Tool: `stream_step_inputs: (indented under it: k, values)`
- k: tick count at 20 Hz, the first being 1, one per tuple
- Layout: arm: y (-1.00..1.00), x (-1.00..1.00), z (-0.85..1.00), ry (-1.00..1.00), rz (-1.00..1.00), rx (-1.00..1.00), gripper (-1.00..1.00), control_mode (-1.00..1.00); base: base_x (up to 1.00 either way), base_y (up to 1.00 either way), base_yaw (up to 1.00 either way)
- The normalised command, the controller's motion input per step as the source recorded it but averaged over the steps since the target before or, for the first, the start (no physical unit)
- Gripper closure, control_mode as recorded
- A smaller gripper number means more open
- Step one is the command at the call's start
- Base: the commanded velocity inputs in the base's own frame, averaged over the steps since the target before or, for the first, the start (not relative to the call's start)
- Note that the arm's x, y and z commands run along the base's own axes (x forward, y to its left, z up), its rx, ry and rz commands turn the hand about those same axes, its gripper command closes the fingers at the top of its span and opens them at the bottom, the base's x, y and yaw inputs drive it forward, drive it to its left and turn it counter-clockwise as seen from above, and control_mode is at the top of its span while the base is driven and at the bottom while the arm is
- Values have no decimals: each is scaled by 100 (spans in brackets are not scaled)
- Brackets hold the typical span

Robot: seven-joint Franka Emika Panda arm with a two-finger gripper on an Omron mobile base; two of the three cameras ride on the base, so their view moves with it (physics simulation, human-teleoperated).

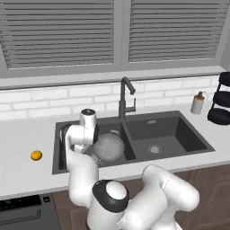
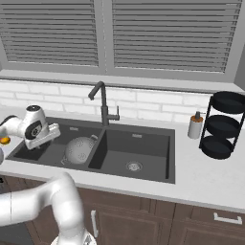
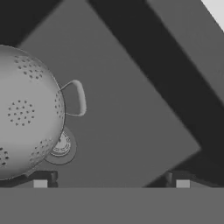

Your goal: Put the colander in the sink, put the tangerine in the colander, and turn on the sink faucet and pour water over the colander.

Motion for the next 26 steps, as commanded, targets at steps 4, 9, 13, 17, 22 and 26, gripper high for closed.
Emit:
stream_step_inputs:
  k: [4,9,13,17,22,26]
  values:
    - [88,-58,100,-1,0,0,-100,-100,0,0,0]
    - [97,-30,100,1,16,-6,-100,-100,0,0,0]
    - [92,-5,96,1,30,-10,-100,-100,0,0,0]
    - [92,0,44,11,43,-12,-100,-100,0,0,0]
    - [75,16,7,31,43,-11,-100,-100,0,0,0]
    - [34,35,-13,25,40,-4,-100,-100,0,0,0]
